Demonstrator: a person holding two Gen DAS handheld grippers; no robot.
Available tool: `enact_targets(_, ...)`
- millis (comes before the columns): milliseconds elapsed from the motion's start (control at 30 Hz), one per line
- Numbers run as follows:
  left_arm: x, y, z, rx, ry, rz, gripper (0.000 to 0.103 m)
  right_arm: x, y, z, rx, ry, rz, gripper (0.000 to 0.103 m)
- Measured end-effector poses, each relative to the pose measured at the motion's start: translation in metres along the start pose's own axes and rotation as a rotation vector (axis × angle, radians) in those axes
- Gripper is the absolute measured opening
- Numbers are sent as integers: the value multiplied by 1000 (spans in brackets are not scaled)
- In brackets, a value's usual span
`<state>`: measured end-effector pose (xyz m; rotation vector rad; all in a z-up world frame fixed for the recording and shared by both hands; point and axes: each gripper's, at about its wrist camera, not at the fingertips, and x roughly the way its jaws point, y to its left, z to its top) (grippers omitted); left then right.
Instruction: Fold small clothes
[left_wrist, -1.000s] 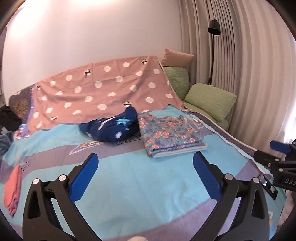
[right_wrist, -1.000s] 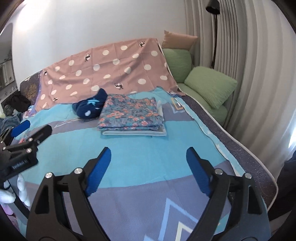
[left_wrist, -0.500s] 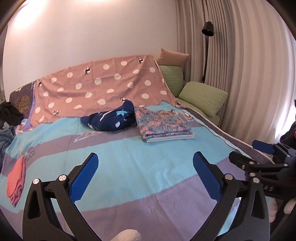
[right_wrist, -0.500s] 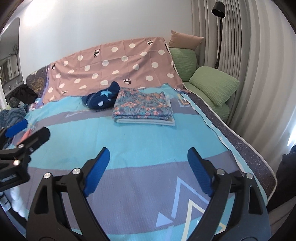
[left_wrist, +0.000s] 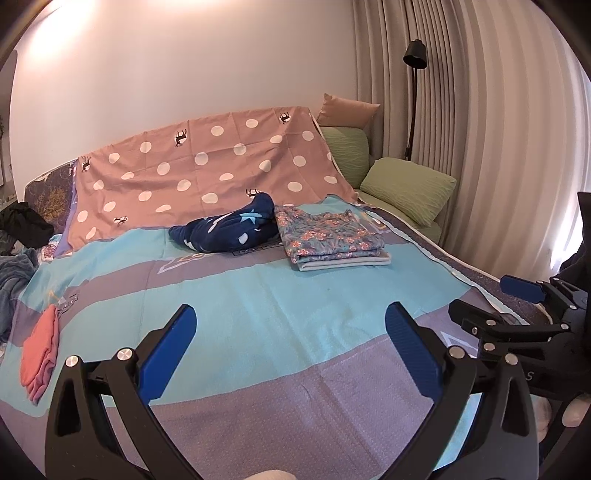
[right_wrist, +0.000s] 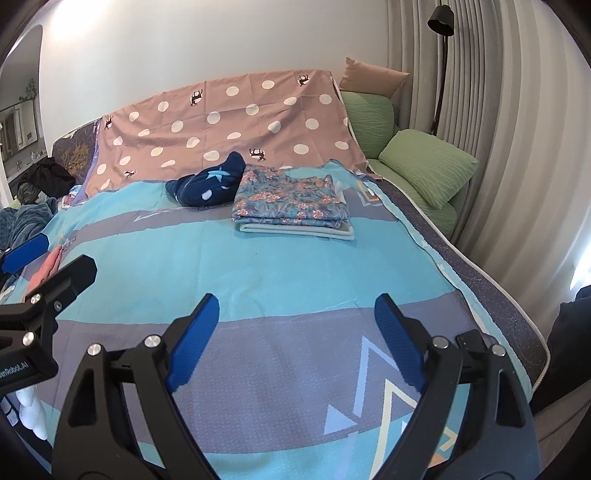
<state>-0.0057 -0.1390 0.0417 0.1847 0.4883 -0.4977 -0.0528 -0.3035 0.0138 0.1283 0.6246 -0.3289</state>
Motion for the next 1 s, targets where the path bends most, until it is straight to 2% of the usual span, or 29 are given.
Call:
enact_targets(533, -2, -5, -5, 39, 0, 10, 102, 5, 5, 0, -9, 13, -6, 88)
enact_targets(1000, 7, -4, -8, 45, 31, 5, 102, 7, 4, -4, -6, 26, -15, 88)
